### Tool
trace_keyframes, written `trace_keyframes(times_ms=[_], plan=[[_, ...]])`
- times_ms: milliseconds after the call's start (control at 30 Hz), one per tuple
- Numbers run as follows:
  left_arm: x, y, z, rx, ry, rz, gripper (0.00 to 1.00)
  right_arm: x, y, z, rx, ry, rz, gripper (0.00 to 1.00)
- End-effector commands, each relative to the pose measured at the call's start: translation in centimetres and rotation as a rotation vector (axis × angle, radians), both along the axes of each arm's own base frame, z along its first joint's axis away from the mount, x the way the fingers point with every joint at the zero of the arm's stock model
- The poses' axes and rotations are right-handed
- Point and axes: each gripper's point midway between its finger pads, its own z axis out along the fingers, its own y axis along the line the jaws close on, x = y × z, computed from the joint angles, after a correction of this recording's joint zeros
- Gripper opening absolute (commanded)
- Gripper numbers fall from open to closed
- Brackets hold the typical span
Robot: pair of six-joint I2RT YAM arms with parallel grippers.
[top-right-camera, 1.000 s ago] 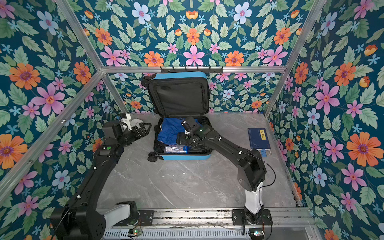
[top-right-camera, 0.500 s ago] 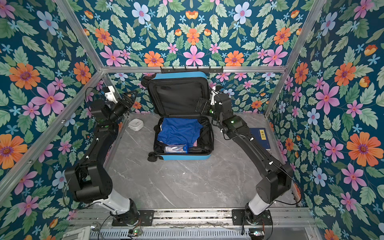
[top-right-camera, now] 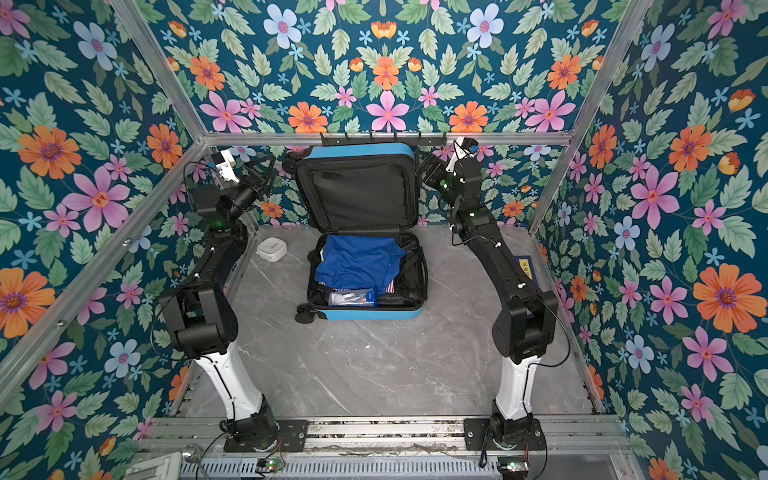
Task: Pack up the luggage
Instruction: 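Raise both grippers to the suitcase lid's far edge, then push the lid over with both grippers to close the suitcase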
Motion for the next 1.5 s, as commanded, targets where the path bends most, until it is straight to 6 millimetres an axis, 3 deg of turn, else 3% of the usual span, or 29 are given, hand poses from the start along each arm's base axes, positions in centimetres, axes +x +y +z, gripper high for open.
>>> trace_keyframes(times_ms=[0, 133, 267, 467, 867, 1100, 1467], plan=[[0.5, -1.8, -0.1, 0.022, 0.005, -0.059, 0.98, 0.8, 1.9, 1.0, 0.067, -0.003, 0.130, 0.96], [2.1, -3.0, -1.6, 0.019, 0.054, -0.092, 0.95, 2.4, 3.4, 0.6, 0.069, 0.044, 0.195, 0.92], [3.1, -3.0, -2.9, 0.003, 0.085, -0.076, 0.94, 3.4, 3.6, 0.4, 0.085, 0.062, 0.196, 0.91], [3.6, -2.8, -3.7, 0.000, 0.099, -0.070, 0.94, 4.6, 4.0, -1.6, 0.100, 0.108, 0.199, 0.90], [2.7, -3.6, -3.5, 0.023, 0.089, -0.117, 0.92, 3.1, 7.2, -3.4, 0.060, 0.143, 0.289, 0.84], [0.0, -4.0, -3.3, 0.046, 0.084, -0.126, 0.90, 1.0, 7.6, -3.7, 0.043, 0.147, 0.286, 0.81], [-8.0, -4.5, -4.6, -0.002, 0.087, -0.125, 0.89, -5.3, 6.5, -6.3, 0.084, 0.151, 0.264, 0.81]])
